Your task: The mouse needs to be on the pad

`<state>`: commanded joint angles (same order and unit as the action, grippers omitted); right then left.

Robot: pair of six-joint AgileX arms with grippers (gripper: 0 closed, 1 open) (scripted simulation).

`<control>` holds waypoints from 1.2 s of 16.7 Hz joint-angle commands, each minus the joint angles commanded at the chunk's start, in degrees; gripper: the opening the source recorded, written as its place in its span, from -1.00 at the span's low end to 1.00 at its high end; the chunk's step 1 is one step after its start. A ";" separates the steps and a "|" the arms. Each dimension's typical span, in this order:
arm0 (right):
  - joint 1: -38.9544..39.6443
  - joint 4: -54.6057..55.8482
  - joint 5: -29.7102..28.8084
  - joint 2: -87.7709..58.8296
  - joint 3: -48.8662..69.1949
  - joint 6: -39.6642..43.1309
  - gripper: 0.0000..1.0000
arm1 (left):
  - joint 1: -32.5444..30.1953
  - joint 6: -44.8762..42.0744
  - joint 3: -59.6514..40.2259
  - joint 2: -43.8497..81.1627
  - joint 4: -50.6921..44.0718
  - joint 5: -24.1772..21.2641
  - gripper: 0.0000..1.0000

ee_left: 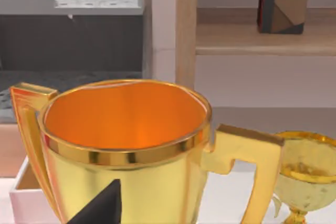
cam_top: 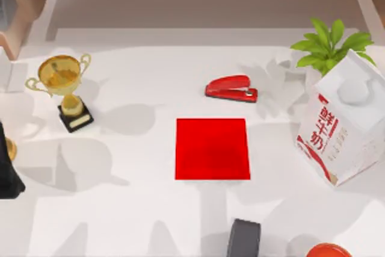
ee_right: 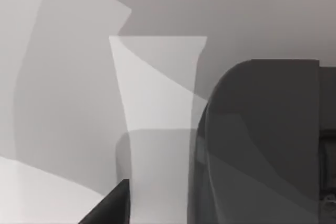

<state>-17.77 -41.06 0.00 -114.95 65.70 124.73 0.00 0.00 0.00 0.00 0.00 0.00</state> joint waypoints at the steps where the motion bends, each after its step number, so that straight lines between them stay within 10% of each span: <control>1: 0.00 0.00 0.00 0.00 0.00 0.00 -0.21 | 0.00 0.00 0.00 0.00 0.00 0.00 1.00; 6: 0.00 0.00 0.00 0.00 0.00 0.00 -0.96 | 0.00 0.00 0.00 0.00 0.00 0.00 1.00; 20: 1.09 -8.99 -0.63 5.37 3.83 -1.05 -1.00 | 0.00 0.00 0.00 0.00 0.00 0.00 1.00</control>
<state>-16.68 -50.05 -0.63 -109.59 69.53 123.68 0.00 0.00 0.00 0.00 0.00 0.00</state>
